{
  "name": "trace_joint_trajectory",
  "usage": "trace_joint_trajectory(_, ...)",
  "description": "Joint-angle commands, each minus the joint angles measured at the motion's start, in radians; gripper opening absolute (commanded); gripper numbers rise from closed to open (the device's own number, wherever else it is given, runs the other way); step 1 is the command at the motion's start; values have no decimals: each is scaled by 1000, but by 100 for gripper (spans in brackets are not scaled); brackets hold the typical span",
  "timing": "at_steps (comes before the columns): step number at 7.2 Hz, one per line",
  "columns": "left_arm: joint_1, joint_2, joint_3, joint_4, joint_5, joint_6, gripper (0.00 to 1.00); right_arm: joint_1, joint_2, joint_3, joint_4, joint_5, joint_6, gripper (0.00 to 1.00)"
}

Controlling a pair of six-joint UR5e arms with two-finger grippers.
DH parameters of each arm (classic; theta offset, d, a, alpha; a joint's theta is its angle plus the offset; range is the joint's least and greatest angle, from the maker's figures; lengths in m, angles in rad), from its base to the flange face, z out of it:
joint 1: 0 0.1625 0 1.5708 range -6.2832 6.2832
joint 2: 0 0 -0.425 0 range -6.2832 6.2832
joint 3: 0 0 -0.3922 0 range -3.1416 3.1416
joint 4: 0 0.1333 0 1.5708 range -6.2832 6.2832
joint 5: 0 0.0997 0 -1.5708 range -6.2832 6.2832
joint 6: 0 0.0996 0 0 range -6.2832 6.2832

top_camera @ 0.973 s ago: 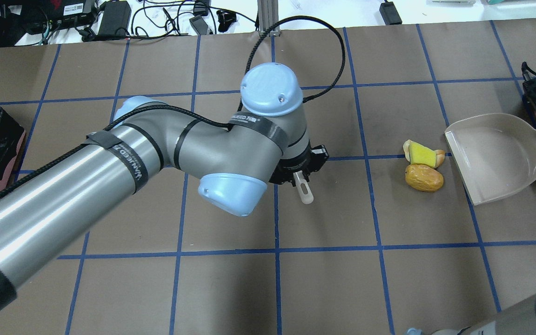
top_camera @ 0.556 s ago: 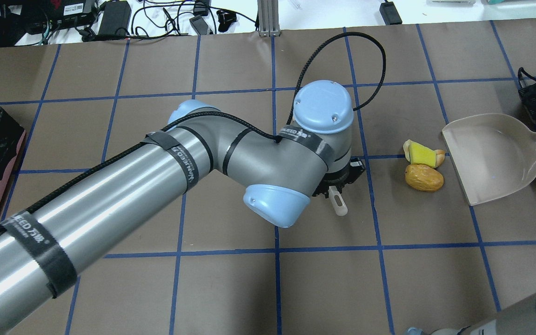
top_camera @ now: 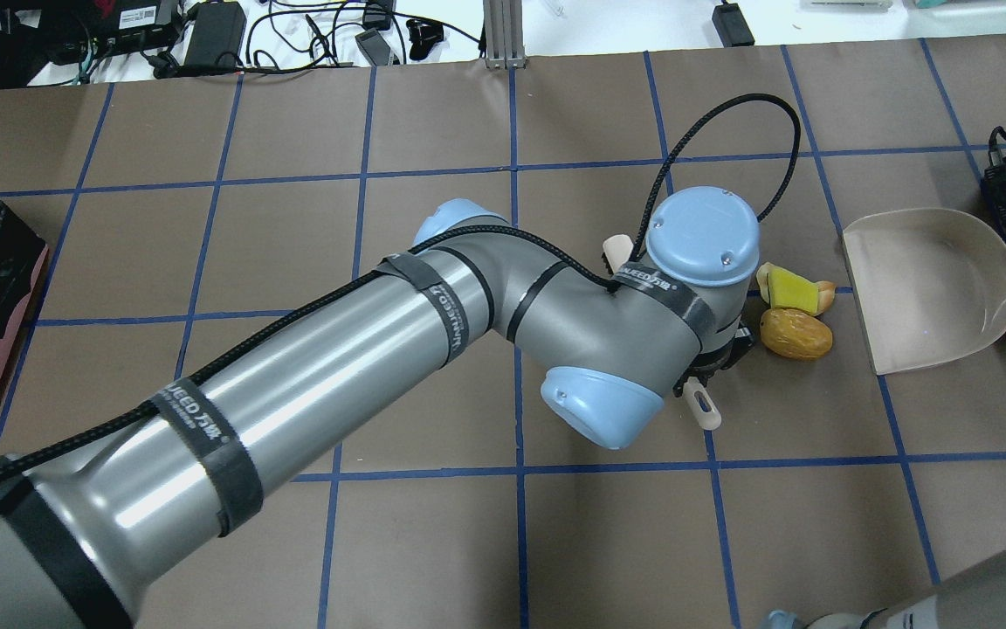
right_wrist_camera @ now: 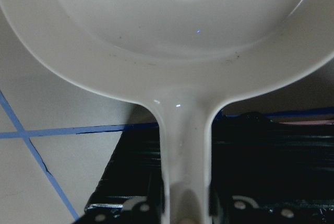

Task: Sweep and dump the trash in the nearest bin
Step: 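Move the held brush with the left gripper toward the sponge and potato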

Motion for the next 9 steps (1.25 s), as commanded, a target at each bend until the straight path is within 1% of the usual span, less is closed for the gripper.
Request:
trace_joint_trajectory(1,-47,-72,69,0,1,-48,0,-1,1,2,0,1,2,0)
trace_joint_trajectory(2,-52,-87,80,0,1,-25,0,0,1,2,2,3,-4,0)
trace_joint_trajectory(3,-52,-112,116,0,1,3,0,0,2,2,4,12,-13,0)
trace_joint_trajectory(4,-52,-141,167,-1,1,1,0,0,1,2,8,13,-27,0)
trace_joint_trajectory(6,-81,-183,199,-1,-1,-17,0,2,4,2,4,21,-86,0)
trace_joint_trajectory(7,-86,-193,204,-1,-1,-50,0,2,4,1,0,21,-99,0)
trace_joint_trajectory(8,-87,-204,224,-1,-34,-105,0,2,4,1,0,21,-99,0)
trace_joint_trajectory(9,-90,-225,263,-1,-41,-124,0,2,4,1,0,23,-100,0)
